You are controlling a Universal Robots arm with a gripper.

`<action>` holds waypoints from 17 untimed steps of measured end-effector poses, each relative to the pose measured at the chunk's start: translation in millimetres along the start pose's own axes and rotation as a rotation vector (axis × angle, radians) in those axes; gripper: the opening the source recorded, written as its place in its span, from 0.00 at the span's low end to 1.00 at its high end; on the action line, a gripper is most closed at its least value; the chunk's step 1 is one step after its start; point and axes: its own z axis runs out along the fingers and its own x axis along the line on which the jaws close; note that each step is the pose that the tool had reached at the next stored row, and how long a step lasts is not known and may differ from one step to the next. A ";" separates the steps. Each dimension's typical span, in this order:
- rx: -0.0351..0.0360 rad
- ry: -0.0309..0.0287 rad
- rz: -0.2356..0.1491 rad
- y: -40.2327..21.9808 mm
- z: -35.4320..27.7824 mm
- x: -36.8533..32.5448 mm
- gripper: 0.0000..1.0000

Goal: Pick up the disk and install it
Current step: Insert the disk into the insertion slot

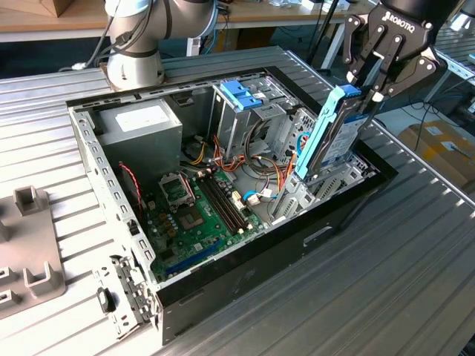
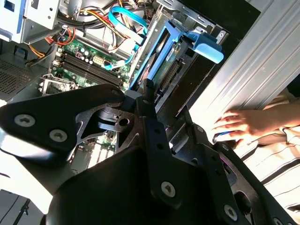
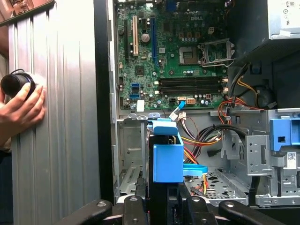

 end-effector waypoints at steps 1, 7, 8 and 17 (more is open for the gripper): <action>0.0000 0.0000 0.000 0.0 1.2 -0.1 0.35; 0.0000 0.0000 0.000 0.0 2.1 -0.1 0.35; 0.0000 -0.0002 0.000 0.0 2.6 -0.1 0.35; 0.0000 0.0000 0.000 -0.2 15.5 -0.7 0.35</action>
